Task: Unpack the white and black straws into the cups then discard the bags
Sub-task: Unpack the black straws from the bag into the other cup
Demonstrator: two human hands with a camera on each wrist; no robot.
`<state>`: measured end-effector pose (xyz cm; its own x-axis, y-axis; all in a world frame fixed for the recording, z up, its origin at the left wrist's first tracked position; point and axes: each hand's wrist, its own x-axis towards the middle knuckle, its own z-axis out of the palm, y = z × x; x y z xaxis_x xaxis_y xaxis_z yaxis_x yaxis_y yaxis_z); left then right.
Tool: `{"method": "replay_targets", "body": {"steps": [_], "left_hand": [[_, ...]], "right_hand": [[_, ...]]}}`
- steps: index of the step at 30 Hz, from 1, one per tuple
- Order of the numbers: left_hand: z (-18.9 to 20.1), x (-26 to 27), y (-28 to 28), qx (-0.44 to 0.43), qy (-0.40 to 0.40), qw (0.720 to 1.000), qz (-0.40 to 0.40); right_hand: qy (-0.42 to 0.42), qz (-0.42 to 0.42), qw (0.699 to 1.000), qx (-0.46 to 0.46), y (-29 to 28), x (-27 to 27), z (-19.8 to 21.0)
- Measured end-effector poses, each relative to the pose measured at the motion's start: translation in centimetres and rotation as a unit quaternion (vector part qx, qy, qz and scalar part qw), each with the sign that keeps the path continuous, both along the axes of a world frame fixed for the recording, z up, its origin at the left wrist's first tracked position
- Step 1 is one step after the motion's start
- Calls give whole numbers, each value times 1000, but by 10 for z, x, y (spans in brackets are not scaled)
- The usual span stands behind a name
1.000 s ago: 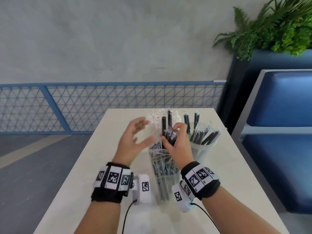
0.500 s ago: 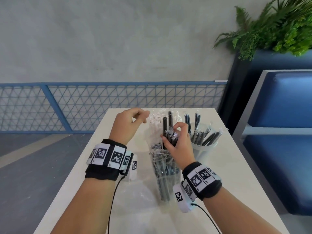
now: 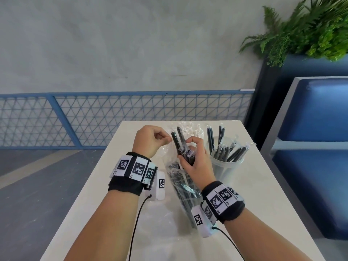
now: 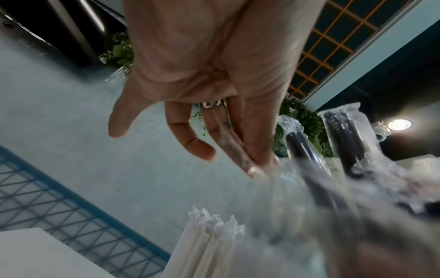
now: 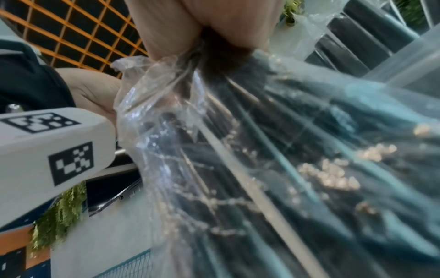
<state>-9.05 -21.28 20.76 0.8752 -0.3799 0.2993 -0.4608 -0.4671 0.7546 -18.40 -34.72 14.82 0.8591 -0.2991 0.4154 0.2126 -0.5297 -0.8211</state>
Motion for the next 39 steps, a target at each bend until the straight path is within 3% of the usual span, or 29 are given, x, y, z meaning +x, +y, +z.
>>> {"method": "replay_targets", "body": {"steps": [9,12,16,22,25,29,30,31,32,34,36,39], "left_hand": [[-14,20,18,-15,-31,997,75],[-10,20,20,-15,20,999,26],[2,11,25,-79,175,981,-8],[9,8,23,-240,353,904,-22],[1,7,22,-332,389,859,-9],[-16,6,37,-490,395,777,2],[-25,4,40,-496,379,781,-2],[-36,-2,42,-473,363,803,-13],[-49,-9,42,-413,348,841,-28],[-77,-27,34,-214,310,920,-105],[-95,-44,14,-75,271,946,-163],[-107,-55,-10,-92,222,966,-93]], "right_hand": [[42,35,996,66,0,-8,6],[65,18,996,54,0,-4,4],[53,-3,996,71,-3,-1,-3],[74,13,996,46,-1,-2,-5],[85,16,995,49,1,-4,-6],[84,13,994,66,0,-7,-1],[82,11,994,77,-1,-9,1],[75,8,994,83,-2,-10,2],[73,6,993,89,-2,-10,4],[65,6,993,98,-2,-7,3],[57,7,994,92,0,-2,2],[31,9,996,87,-2,2,9]]}}
